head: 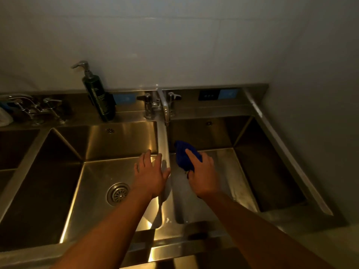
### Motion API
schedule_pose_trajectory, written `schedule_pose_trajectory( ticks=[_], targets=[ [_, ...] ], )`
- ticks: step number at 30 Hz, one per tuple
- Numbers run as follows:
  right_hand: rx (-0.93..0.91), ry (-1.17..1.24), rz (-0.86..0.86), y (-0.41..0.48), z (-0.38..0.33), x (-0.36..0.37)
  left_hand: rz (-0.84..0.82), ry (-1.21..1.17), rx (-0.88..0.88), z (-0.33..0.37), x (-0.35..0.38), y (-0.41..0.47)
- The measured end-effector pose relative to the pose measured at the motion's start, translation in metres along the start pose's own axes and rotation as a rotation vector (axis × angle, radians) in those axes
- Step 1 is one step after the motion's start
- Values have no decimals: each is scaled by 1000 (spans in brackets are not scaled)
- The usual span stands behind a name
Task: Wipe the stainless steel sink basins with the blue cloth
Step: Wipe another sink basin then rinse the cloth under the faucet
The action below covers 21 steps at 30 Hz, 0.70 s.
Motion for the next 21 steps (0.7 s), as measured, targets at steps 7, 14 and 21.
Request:
schedule_pose_trajectory(
  ticks=[7, 14, 21],
  targets=[
    [83, -74, -72, -9, 98, -10, 3, -31, 9, 63, 28, -4],
    [107, -85, -105, -11, 144, -2, -6, -61, 66, 94, 52, 7],
    [191, -148, -163, 3, 176, 10, -18, -85, 99, 99, 67, 36]
  ],
)
Point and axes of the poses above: each hand's wrist, its own y-axis towards the middle knuckle, its own x-axis out of the palm, z = x × y, the point moved 8 cm from there along y, towards the middle knuckle, and after that the axes turned 8 degrees about -y, right-handed, at the moved point
